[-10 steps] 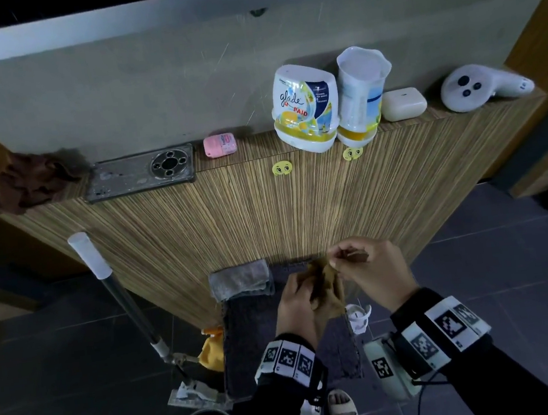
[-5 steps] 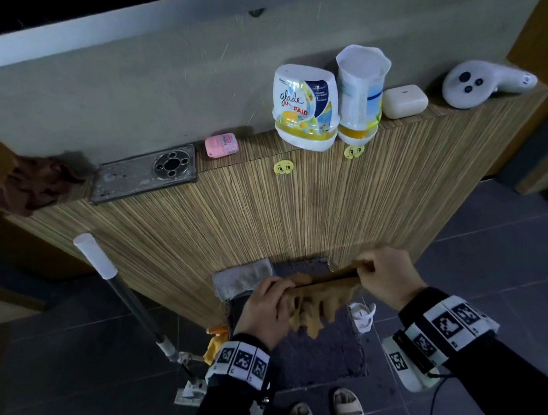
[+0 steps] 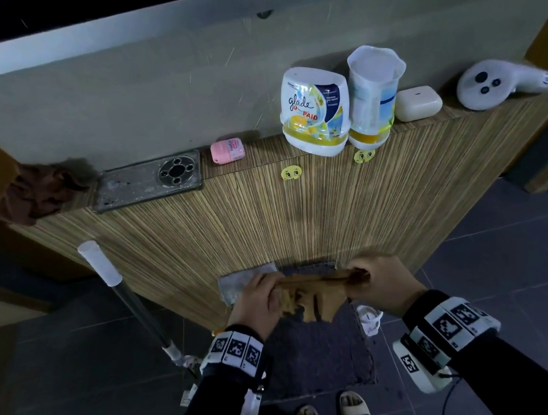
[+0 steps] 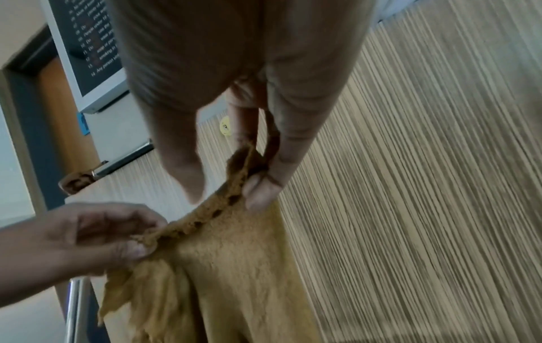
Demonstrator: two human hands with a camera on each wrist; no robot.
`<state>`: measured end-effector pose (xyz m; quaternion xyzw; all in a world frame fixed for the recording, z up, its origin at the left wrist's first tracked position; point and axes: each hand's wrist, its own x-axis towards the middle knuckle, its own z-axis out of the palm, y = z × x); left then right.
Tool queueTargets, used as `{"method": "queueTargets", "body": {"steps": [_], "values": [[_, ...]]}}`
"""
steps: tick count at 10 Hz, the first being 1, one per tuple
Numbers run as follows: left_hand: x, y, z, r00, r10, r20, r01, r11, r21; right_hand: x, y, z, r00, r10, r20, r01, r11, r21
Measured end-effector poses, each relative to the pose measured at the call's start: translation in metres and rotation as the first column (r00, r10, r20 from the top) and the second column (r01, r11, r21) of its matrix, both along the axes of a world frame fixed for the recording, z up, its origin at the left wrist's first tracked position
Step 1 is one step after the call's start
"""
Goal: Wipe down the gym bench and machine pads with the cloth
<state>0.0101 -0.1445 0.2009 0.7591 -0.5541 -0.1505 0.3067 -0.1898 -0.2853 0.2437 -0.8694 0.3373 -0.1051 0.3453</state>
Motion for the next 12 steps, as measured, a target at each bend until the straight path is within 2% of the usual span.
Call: {"method": "queueTargets", "body": {"steps": [2,3,4,5,6,7,8,9,10,11,12], "values": [[0.011,-0.016,0.013,1.000,-0.015,0.025,0.017,0.997,-0.078,0.007,-0.014,-0.001,0.993,0.015,0.117,-0.002,0.994,-0.108],[0.008,-0.011,0.005,0.998,-0.037,0.058,0.043,0.994,-0.097,0.003,-0.010,-0.005,0.992,0.065,0.107,-0.052,0.992,-0.119],[-0.008,0.008,-0.019,0.997,-0.059,0.044,0.061,0.998,-0.035,-0.005,0.006,-0.029,0.992,0.128,-0.007,-0.128,0.989,-0.079],[-0.030,0.039,-0.057,0.995,-0.052,-0.089,0.066,0.984,0.167,-0.020,0.028,-0.068,0.912,0.242,-0.332,-0.211,0.969,0.128],[-0.050,0.068,-0.093,0.961,-0.022,-0.277,0.143,0.895,0.423,-0.034,0.047,-0.097,0.834,0.319,-0.450,-0.188,0.931,0.313],[-0.060,0.079,-0.107,0.943,0.017,-0.332,0.172,0.830,0.530,-0.038,0.052,-0.115,0.842,0.310,-0.442,-0.153,0.922,0.356],[-0.055,0.069,-0.113,0.953,0.076,-0.295,0.083,0.868,0.490,-0.026,0.042,-0.121,0.868,0.272,-0.415,-0.111,0.922,0.372],[-0.042,0.046,-0.119,0.957,0.164,-0.240,-0.052,0.909,0.414,-0.006,0.025,-0.127,0.868,0.207,-0.452,-0.053,0.942,0.330],[-0.029,0.025,-0.122,0.949,0.223,-0.223,-0.122,0.913,0.390,0.011,0.012,-0.130,0.860,0.185,-0.476,-0.031,0.949,0.314],[-0.021,0.018,-0.126,0.951,0.234,-0.201,-0.136,0.903,0.407,0.017,0.007,-0.130,0.824,0.181,-0.537,-0.014,0.954,0.299],[-0.018,0.031,-0.131,0.942,0.268,-0.203,-0.153,0.879,0.451,0.012,0.009,-0.127,0.782,0.223,-0.583,-0.079,0.962,0.262]]}}
